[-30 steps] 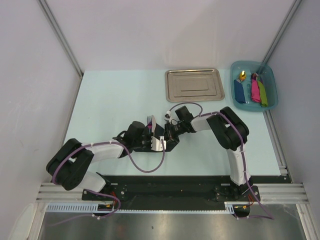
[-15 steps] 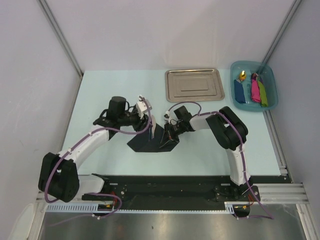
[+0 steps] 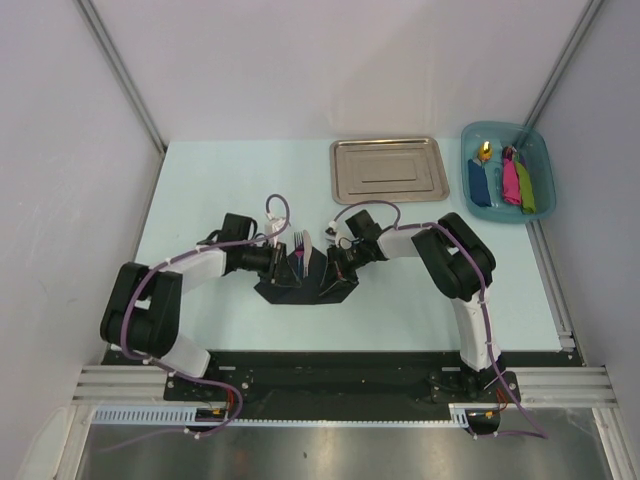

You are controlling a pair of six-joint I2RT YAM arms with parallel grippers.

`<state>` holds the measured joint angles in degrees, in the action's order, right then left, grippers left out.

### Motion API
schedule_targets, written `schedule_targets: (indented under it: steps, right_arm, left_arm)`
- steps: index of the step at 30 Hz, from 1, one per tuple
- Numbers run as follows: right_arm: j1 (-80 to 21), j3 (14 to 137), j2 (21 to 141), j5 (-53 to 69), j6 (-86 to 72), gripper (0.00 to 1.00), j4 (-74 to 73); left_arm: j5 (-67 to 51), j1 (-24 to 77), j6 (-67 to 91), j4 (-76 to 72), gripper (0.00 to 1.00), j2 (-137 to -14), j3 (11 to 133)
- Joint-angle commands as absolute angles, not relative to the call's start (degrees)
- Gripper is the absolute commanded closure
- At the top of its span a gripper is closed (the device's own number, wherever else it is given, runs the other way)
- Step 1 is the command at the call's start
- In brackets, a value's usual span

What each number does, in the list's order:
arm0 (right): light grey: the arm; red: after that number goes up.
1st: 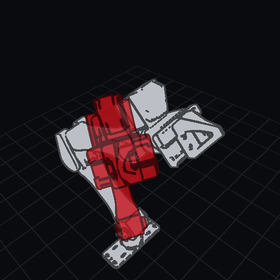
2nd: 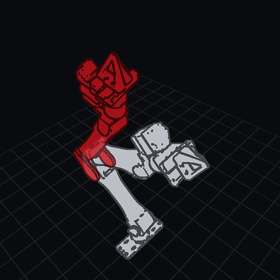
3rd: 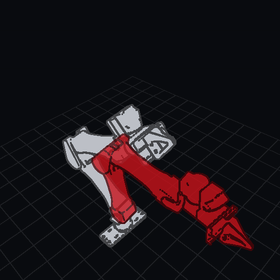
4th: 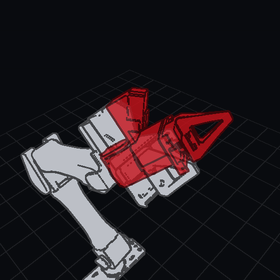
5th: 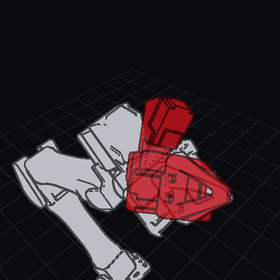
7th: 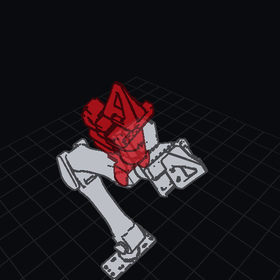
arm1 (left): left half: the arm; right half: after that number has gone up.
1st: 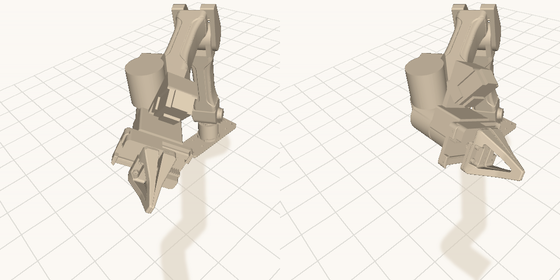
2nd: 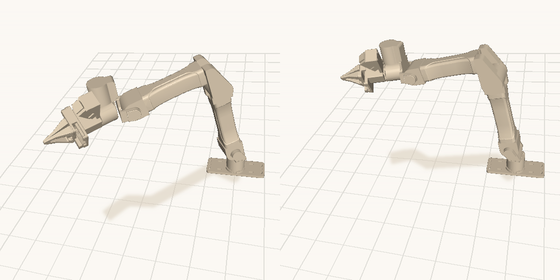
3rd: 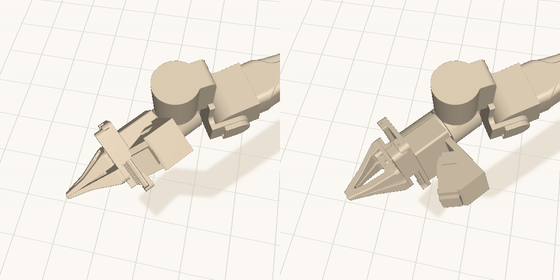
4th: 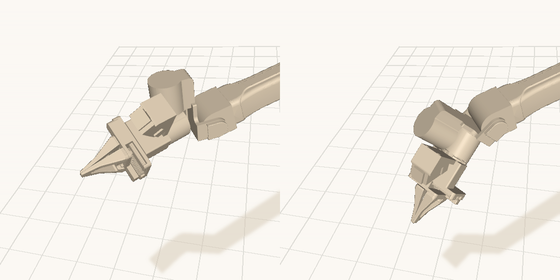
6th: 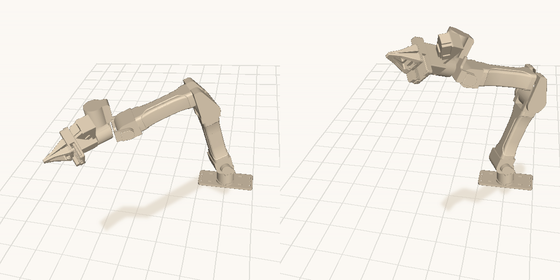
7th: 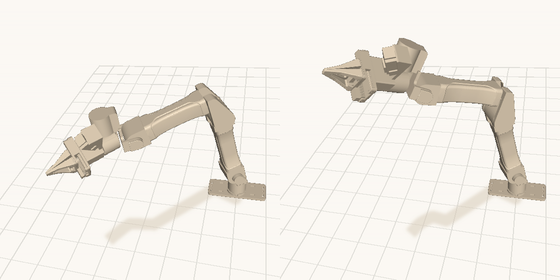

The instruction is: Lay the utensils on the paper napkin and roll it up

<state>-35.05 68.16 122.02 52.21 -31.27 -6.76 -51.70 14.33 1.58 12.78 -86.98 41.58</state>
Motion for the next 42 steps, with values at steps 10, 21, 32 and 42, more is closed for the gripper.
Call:
schedule_targets:
  steps: [10, 21, 32, 42]
  right_arm:
    - [-35.5, 70.6, 119.4, 47.7, -26.6, 0.95, -10.9]
    - [-37.8, 73.3, 116.6, 47.2, -24.9, 0.92, -11.8]
    - [-38.1, 74.8, 121.4, 46.1, -25.9, 0.92, -10.2]
    - [-38.3, 74.7, 123.8, 43.0, -24.7, 0.92, -12.0]
  left_arm:
    - [-46.3, 13.4, 5.4, 12.5, 0.85, -96.1, 43.6]
    - [-44.0, 13.0, 6.4, 12.6, 0.88, -99.1, 44.0]
    - [-43.4, 12.4, 7.1, 12.5, 0.87, -99.0, 44.1]
    - [-45.1, 6.3, 6.3, 14.8, 0.51, -86.8, 41.5]
